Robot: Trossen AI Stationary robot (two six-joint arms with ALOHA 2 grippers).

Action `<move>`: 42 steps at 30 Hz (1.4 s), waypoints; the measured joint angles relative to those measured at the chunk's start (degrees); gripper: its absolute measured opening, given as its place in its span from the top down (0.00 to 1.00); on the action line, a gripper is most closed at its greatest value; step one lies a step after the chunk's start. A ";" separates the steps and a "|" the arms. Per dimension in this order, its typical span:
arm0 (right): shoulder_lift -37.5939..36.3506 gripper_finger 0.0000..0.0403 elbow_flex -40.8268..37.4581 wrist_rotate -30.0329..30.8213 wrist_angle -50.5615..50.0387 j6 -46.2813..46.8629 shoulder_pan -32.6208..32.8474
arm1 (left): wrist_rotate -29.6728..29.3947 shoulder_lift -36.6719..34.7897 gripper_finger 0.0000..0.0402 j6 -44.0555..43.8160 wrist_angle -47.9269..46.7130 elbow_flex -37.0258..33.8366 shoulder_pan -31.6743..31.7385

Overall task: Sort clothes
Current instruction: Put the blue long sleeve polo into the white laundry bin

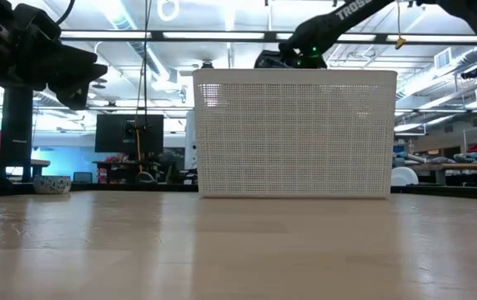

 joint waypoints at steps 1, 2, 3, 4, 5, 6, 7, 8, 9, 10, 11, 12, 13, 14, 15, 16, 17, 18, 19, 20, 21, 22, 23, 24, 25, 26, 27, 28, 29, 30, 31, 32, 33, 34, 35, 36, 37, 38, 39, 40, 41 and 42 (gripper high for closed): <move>-0.55 1.00 -0.06 0.15 -0.02 0.58 0.02 | 0.00 0.00 0.68 0.02 0.13 0.00 0.00; -1.02 1.00 -0.14 0.33 -0.02 1.16 0.02 | 0.00 0.00 0.68 0.03 0.09 0.00 0.00; -1.55 1.00 -0.22 0.39 -0.04 2.01 -0.02 | -0.02 0.00 0.68 0.03 0.10 0.00 0.00; -2.23 1.00 -0.28 0.37 0.02 2.84 -0.21 | -0.02 0.00 0.68 0.05 0.08 0.00 0.00; -2.93 1.00 -0.40 0.20 -0.13 3.46 -0.41 | -0.02 0.00 0.68 0.05 0.04 0.00 0.00; -3.82 1.00 -0.47 0.05 -0.23 3.76 -0.64 | -0.02 0.00 0.68 0.05 0.04 0.00 0.00; -4.98 1.00 -0.55 0.09 -0.37 4.16 -0.74 | -0.02 0.00 0.68 0.07 0.06 0.00 0.00; -6.21 1.00 -0.57 0.81 -0.58 4.66 -0.72 | -0.02 0.00 0.68 0.06 0.07 0.00 0.00; -7.59 1.00 -0.61 2.18 -0.63 5.12 -0.72 | -0.02 0.00 0.68 0.08 0.08 0.00 0.00; -9.07 1.00 -0.61 3.80 -0.63 5.22 -0.70 | -0.02 0.00 0.68 0.08 0.11 0.02 0.00; -10.67 1.00 -0.61 5.47 -0.63 5.26 -0.66 | -0.02 0.00 0.68 0.07 0.11 0.02 0.00; -12.27 1.00 -0.61 7.05 -0.59 5.34 -0.59 | -0.02 0.00 0.68 0.08 0.10 0.02 0.00; -13.92 1.00 -0.61 8.29 -0.51 5.55 -0.37 | -0.02 0.00 0.68 0.08 0.10 0.02 0.00; -15.42 1.00 -0.61 9.36 -0.38 5.98 -0.33 | -0.02 0.00 0.68 0.08 0.11 0.02 0.00; -16.87 1.00 -0.60 10.39 -0.17 6.40 -0.33 | -0.02 0.00 0.68 0.08 0.11 0.02 0.00; -18.37 1.00 -0.59 11.26 -0.07 6.63 -0.33 | -0.02 0.00 0.68 0.08 0.11 0.02 0.00; -19.78 1.00 -0.59 12.07 0.07 6.64 -0.31 | -0.02 0.00 0.68 0.08 0.11 0.02 0.00; -21.13 1.00 -0.59 12.83 0.66 6.62 -0.29 | -0.02 0.00 0.68 0.08 0.13 0.02 0.00; -22.41 1.00 -0.59 13.07 1.72 6.29 -0.12 | -0.02 0.00 0.68 0.08 0.15 0.02 0.00; -23.62 1.00 -0.59 13.14 3.06 5.47 0.32 | -0.02 0.00 0.68 0.08 0.13 0.02 0.00; -24.63 1.00 -0.57 13.20 4.84 4.67 0.98 | -0.02 0.00 0.68 0.08 0.14 0.02 0.00; -25.54 1.00 -0.54 12.84 7.14 3.77 1.70 | -0.02 0.00 0.68 0.08 0.15 0.02 0.00; -26.24 1.00 -0.50 11.94 9.36 3.07 2.64 | -0.02 0.00 0.68 0.08 0.15 0.02 0.00; -26.85 1.00 -0.48 10.83 11.34 2.85 3.74 | -0.02 0.00 0.68 0.08 0.13 0.02 0.00; -27.19 1.00 -0.48 9.73 13.03 2.76 4.72 | -0.02 0.00 0.68 0.08 0.15 0.02 0.00; -27.39 1.00 -0.46 8.74 14.31 2.88 5.78 | -0.02 0.00 0.68 0.08 0.15 0.02 0.00; -27.41 1.00 -0.44 8.09 15.25 3.36 6.91 | -0.02 0.00 0.68 0.10 0.15 0.02 0.00; -27.41 1.00 -0.44 7.65 15.43 4.04 7.80 | -0.02 0.00 0.68 0.08 0.13 0.02 0.00; -27.35 1.00 -0.44 7.45 14.87 5.03 8.64 | -0.02 0.00 0.68 0.10 0.15 0.04 0.00; -26.92 1.00 -0.42 7.47 14.32 6.18 9.35 | -0.02 0.00 0.68 0.10 0.15 0.04 0.00; -26.57 1.00 -0.37 7.40 13.66 7.59 10.03 | -0.02 0.00 0.68 0.09 0.15 0.04 0.00; -26.10 1.00 -0.37 6.99 11.77 8.91 10.48 | -0.02 0.00 0.68 0.08 0.11 0.04 0.00; -25.13 1.00 -0.37 6.86 9.83 10.10 10.76 | -0.02 -0.01 0.68 0.10 0.10 0.04 0.00; -24.30 1.00 -0.37 6.59 8.67 11.11 10.97 | -0.02 -0.04 0.68 0.09 0.14 0.07 0.00; -23.18 1.00 -0.37 6.10 7.03 12.06 10.97 | -0.02 -0.02 0.68 0.10 0.15 0.09 0.00; -21.88 1.00 -0.39 6.00 5.36 12.71 10.96 | -0.02 -0.04 0.68 0.10 0.15 0.09 0.00; -20.52 1.00 -0.39 5.79 4.89 13.14 10.93 | -0.02 -0.04 0.68 0.10 0.15 0.11 0.00; -19.00 1.00 -0.39 5.47 4.99 13.26 10.92 | -0.02 -0.04 0.68 0.10 0.13 0.11 0.00; -17.09 1.00 -0.39 5.37 5.15 13.24 10.91 | -0.02 -0.02 0.68 0.10 0.13 0.11 0.00; -15.44 1.00 -0.39 5.20 5.55 13.11 10.86 | -0.02 -0.02 0.68 0.10 0.13 0.11 0.00; -13.50 1.00 -0.39 4.82 5.47 13.09 10.50 | -0.02 -0.02 0.68 0.10 0.13 0.11 0.00; -11.42 1.00 -0.38 4.63 5.62 13.16 10.25 | -0.02 -0.03 0.68 0.10 0.15 0.11 0.00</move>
